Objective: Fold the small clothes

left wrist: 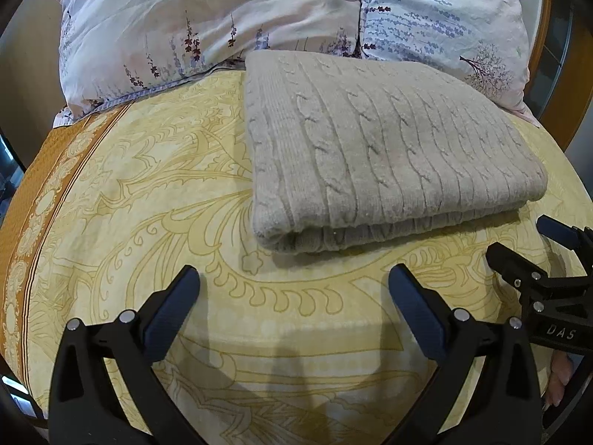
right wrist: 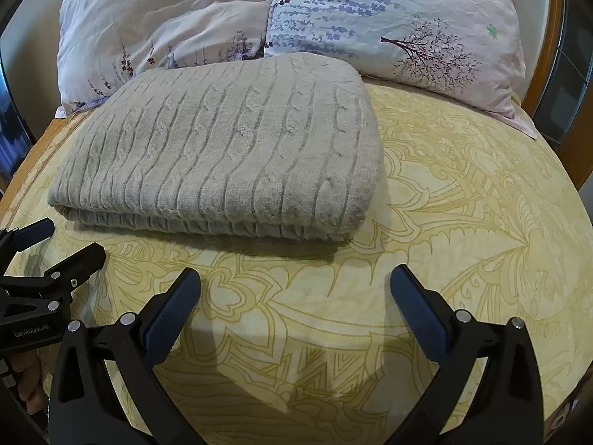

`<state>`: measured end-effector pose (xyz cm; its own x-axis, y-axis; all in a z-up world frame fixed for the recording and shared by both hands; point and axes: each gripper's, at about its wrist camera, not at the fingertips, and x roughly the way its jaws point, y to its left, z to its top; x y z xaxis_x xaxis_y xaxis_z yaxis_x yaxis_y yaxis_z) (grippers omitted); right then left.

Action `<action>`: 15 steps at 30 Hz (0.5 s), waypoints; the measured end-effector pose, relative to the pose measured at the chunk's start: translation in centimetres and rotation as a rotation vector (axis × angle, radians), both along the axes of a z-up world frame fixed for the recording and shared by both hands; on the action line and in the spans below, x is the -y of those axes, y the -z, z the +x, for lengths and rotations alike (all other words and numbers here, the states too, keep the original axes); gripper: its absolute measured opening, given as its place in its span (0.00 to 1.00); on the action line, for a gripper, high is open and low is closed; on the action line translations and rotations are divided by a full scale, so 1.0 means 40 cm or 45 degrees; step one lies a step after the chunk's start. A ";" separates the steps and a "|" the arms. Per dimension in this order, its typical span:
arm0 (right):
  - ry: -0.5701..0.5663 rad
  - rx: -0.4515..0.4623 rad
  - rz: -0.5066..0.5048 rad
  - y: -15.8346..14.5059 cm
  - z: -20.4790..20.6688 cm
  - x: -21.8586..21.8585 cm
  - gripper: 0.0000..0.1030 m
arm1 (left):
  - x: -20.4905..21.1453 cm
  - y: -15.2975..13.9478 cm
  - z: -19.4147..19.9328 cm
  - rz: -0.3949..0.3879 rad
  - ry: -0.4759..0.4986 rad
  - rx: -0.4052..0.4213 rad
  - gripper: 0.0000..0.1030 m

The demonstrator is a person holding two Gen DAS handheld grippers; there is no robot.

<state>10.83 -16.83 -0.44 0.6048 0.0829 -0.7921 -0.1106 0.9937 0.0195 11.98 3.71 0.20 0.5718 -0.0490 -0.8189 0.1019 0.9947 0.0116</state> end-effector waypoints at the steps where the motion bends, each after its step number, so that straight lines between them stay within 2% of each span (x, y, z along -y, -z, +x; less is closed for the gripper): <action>1: 0.001 0.002 0.000 0.000 -0.001 0.000 0.99 | 0.001 0.000 0.001 0.001 -0.002 0.000 0.98; 15: -0.005 0.005 0.001 0.001 -0.003 0.002 0.99 | 0.001 0.001 -0.001 0.001 -0.005 0.000 0.98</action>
<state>10.73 -16.91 -0.48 0.6073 0.0857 -0.7898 -0.1143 0.9932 0.0199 11.95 3.66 0.15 0.5721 -0.0461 -0.8189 0.0982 0.9951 0.0126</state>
